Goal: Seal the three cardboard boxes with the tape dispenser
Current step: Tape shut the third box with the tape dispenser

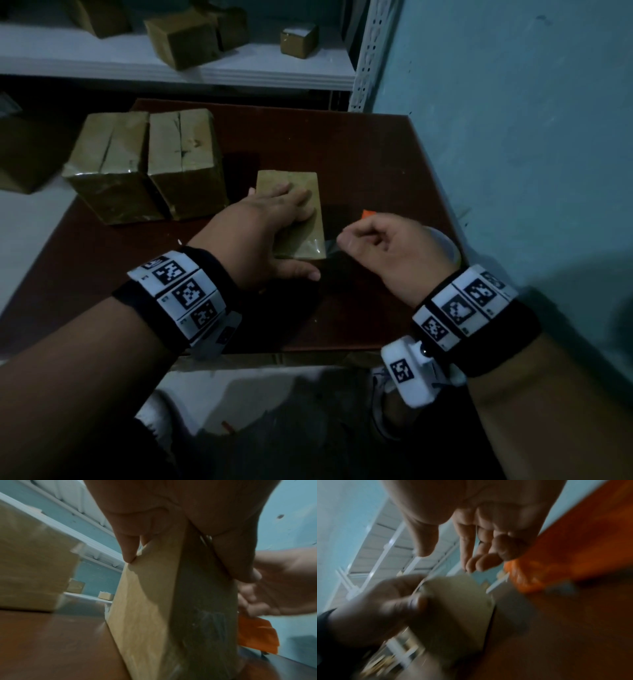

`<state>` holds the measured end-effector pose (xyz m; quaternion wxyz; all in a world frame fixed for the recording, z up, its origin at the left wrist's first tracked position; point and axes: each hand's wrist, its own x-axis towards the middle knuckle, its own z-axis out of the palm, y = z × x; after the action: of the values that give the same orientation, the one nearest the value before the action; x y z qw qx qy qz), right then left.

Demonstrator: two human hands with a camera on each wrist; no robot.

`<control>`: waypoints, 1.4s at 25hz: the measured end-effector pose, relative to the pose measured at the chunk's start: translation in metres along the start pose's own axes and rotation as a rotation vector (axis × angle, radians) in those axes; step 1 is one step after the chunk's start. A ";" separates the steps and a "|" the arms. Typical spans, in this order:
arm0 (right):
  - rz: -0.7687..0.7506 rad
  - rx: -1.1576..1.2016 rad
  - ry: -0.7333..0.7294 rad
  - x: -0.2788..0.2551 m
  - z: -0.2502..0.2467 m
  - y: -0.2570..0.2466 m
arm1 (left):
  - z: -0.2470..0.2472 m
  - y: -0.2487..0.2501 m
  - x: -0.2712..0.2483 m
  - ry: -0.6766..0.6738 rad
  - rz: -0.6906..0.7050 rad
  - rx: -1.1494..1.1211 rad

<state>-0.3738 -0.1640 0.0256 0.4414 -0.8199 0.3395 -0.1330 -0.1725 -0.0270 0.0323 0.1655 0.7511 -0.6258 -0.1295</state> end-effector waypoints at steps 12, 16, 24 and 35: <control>-0.032 0.116 -0.130 0.010 0.046 0.010 | 0.004 -0.007 -0.011 0.052 -0.010 -0.020; 0.155 0.044 -0.038 0.005 0.068 0.010 | 0.004 -0.006 -0.010 0.050 -0.040 -0.009; 0.211 0.520 0.260 0.022 0.064 -0.025 | 0.008 -0.003 -0.010 0.086 -0.051 -0.093; 0.246 0.556 0.154 0.026 0.081 -0.045 | 0.017 -0.018 -0.018 0.092 -0.112 -0.426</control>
<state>-0.2929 -0.1133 0.0141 0.6345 -0.6080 0.4191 -0.2282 -0.1668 -0.0078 0.0095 0.3414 0.7379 -0.5335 -0.2331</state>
